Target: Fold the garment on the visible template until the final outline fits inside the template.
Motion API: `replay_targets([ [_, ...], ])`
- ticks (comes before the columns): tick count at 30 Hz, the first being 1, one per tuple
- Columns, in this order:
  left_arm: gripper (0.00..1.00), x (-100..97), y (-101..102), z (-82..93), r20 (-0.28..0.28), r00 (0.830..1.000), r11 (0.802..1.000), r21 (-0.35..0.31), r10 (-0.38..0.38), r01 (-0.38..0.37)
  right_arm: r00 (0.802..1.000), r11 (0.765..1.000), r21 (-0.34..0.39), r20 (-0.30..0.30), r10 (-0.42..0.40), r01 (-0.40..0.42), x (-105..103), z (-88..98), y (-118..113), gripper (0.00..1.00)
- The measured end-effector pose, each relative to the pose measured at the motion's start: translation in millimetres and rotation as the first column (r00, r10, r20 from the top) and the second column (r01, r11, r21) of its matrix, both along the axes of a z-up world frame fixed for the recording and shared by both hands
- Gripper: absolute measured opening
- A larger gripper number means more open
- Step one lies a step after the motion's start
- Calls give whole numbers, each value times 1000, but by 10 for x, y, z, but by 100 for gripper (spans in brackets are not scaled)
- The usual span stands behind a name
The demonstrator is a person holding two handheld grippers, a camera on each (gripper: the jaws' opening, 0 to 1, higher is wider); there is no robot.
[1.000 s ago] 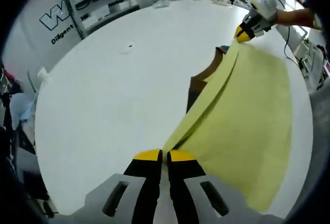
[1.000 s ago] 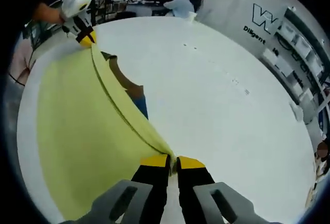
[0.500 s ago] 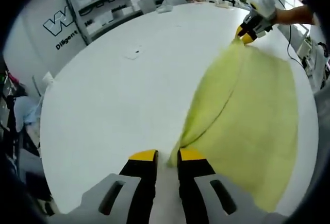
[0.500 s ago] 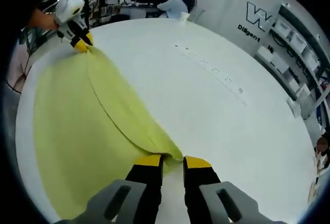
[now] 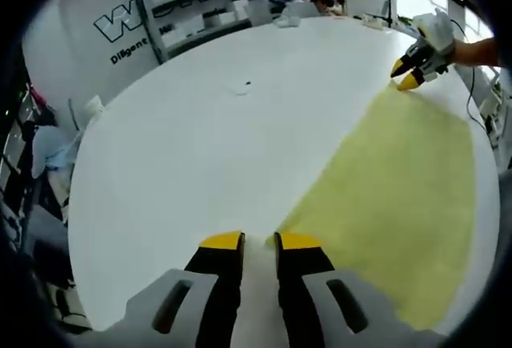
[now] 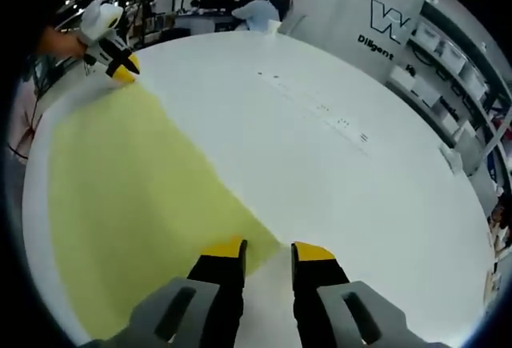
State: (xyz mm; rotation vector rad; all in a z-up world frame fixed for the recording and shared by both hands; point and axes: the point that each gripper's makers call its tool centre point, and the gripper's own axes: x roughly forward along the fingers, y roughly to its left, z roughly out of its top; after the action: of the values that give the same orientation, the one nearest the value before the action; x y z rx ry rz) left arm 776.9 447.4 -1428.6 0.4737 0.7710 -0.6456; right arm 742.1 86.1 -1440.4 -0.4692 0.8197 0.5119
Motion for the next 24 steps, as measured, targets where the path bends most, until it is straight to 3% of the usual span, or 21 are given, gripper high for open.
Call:
replay_targets([
  [5,21,-55,-37,74,30,999,1000,-3,-21,21,1000,1000,5,9,4,-4,-74,17,1,18],
  [8,24,-81,-55,50,49,997,998,16,-67,66,1000,1000,13,23,-6,6,-99,30,-11,24],
  [11,28,-135,-56,35,41,997,998,15,-64,63,999,999,33,32,-12,11,-123,67,3,30],
  [13,29,-180,-87,54,40,997,998,-6,-65,65,1000,998,63,24,-10,8,-172,89,49,35],
  [15,34,-254,-203,85,26,996,994,-75,-83,85,1000,996,84,16,8,-9,-227,100,108,42],
  [20,44,-359,-270,148,32,994,988,-112,-108,111,996,994,72,17,84,-85,-367,108,226,51],
  [24,53,-457,-348,187,10,992,977,-171,-129,128,993,987,109,9,119,-119,-453,137,332,63],
])
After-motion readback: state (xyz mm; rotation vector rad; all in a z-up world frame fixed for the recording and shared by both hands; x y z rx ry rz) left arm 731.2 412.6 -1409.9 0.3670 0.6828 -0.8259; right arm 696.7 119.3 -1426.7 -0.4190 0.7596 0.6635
